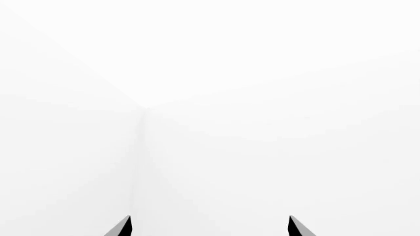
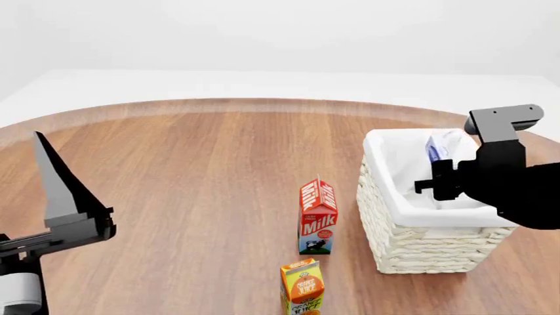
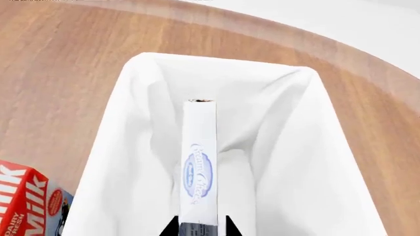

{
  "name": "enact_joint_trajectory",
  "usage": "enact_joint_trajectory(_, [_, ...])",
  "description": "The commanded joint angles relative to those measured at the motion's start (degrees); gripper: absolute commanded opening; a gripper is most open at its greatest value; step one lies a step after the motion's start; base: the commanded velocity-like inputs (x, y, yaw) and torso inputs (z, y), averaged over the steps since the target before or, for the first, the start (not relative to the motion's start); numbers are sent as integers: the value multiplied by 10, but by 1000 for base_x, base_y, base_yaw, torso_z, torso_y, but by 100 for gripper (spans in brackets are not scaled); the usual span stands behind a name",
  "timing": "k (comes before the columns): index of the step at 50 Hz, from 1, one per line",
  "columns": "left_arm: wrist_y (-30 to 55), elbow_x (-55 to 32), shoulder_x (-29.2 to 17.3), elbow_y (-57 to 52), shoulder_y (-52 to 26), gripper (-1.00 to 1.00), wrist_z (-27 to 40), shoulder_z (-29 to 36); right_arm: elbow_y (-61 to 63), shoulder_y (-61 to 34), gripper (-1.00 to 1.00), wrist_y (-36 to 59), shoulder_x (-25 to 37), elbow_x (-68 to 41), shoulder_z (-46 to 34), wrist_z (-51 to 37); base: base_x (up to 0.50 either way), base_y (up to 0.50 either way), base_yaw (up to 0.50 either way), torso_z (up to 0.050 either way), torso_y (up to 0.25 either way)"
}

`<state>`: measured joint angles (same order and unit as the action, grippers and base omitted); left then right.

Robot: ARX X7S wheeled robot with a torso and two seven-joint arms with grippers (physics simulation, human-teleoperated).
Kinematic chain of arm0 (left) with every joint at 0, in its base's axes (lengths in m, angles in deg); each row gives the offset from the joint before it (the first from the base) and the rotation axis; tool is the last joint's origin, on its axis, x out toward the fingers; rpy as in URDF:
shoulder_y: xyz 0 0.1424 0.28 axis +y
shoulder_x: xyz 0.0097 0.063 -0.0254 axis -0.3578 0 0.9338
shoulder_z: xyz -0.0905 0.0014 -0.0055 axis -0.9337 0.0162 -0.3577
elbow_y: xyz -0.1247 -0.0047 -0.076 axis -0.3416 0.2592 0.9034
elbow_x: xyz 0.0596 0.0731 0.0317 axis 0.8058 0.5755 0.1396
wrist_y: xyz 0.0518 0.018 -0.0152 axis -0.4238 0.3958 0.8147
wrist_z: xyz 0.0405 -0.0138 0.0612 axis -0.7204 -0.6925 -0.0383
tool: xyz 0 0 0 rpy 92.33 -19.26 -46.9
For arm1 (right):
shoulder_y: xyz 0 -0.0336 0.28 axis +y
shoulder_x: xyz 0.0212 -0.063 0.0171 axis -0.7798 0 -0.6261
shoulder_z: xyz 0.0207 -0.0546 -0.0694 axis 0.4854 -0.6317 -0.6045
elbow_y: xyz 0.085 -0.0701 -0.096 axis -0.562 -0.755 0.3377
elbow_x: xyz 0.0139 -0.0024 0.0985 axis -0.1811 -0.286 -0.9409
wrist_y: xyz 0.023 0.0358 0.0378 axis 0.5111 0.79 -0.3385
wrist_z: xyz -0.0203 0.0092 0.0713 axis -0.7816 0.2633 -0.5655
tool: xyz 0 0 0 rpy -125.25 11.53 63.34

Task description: Pick up the cream cheese box and the butter, and put them in the basket.

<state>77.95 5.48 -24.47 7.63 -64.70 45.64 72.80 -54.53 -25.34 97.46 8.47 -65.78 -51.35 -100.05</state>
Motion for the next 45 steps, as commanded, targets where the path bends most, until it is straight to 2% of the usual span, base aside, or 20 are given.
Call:
enact_joint_trajectory(1, [-7, 9, 8, -2, 3, 100, -12, -10, -3, -4, 100, -1, -9, 21, 13, 14, 0, 0, 0, 0, 0])
enact_joint_trajectory(17, [-10, 12, 8, 2, 4, 100, -10, -5, 2, -1, 100, -4, -4, 21, 13, 17, 0, 0, 0, 0, 0])
enact_joint_trajectory(21, [-10, 12, 7, 2, 4, 100, -10, -5, 39, 5, 100, 2, 10, 0, 26, 2, 0, 0, 0, 0, 0])
enact_joint_trajectory(28, [-12, 12, 6, 0, 7, 100, -9, -6, 215, 52, 100, 9, 70, -108, 82, -58, 0, 0, 0, 0, 1])
enact_joint_trajectory(37, [-12, 12, 4, -5, 8, 100, -7, -7, 436, 100, 100, -30, 148, -260, 158, -162, 0, 0, 0, 0, 0])
enact_joint_trajectory(45, [-14, 10, 2, -7, 10, 100, -5, -11, 567, 142, 100, -69, 144, -316, 168, -214, 0, 0, 0, 0, 0])
